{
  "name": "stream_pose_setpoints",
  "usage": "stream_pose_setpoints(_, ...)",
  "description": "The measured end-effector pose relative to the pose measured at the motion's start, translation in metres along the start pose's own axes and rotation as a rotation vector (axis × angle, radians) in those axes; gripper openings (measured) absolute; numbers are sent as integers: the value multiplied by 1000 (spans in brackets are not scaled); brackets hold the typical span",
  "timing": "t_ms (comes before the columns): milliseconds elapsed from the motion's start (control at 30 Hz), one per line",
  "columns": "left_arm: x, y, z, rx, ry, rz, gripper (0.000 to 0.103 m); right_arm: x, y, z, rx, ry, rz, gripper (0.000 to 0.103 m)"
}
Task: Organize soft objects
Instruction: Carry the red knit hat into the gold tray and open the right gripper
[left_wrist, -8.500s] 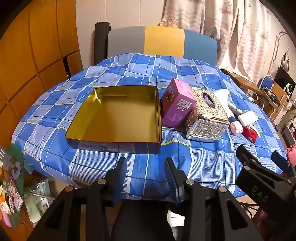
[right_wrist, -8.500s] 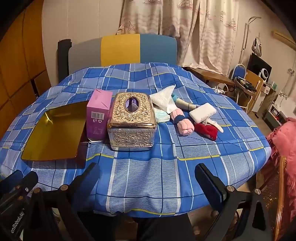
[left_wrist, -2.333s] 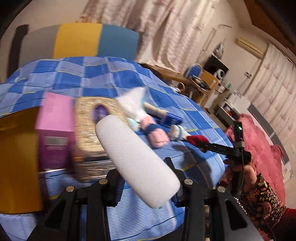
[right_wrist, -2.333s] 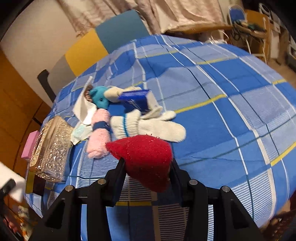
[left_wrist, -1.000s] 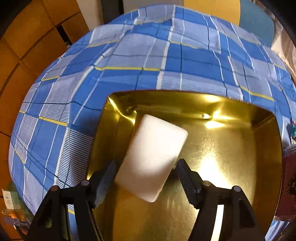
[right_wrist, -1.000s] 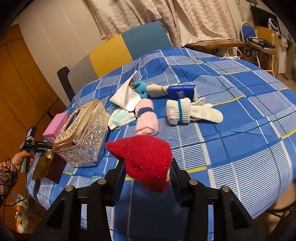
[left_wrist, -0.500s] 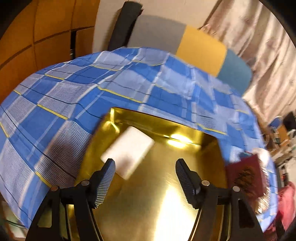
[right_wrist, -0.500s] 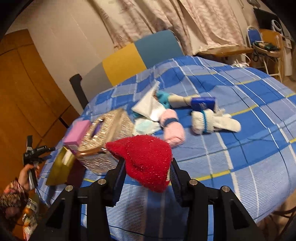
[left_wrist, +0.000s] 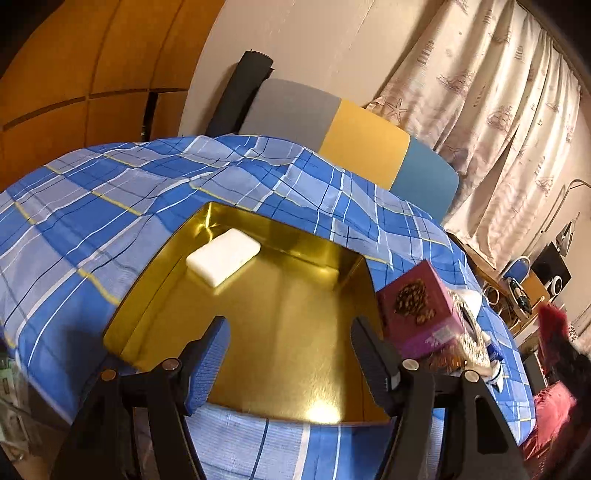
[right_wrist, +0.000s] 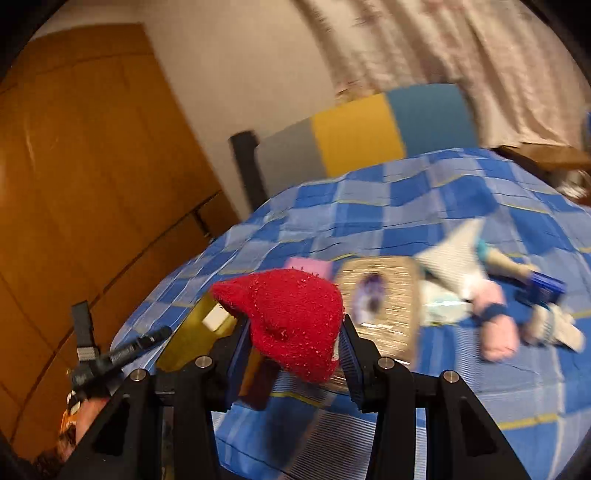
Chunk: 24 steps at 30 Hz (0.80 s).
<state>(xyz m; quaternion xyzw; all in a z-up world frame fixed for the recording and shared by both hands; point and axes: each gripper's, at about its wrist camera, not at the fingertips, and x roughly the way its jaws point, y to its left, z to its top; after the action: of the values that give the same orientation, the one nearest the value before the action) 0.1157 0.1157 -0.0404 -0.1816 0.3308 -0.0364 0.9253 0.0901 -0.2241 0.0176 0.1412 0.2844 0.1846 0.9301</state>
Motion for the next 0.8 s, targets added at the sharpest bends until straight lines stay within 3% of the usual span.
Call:
stream_pose_setpoints(233, -25, 11, -26, 25, -64, 72, 68, 101, 64, 10, -65, 195, 13, 46)
stream_pose_setpoints(367, -36, 27, -33, -27, -75, 98, 68, 165, 91, 7, -83, 309, -6, 46)
stream_pose_setpoints(633, -45, 51, -36, -75, -76, 118, 68, 278, 117, -4, -158, 471, -111, 46)
stream_pose_setpoints(800, -47, 62, -33, -108, -85, 130, 68, 320, 116, -8, -125, 522, -158, 46)
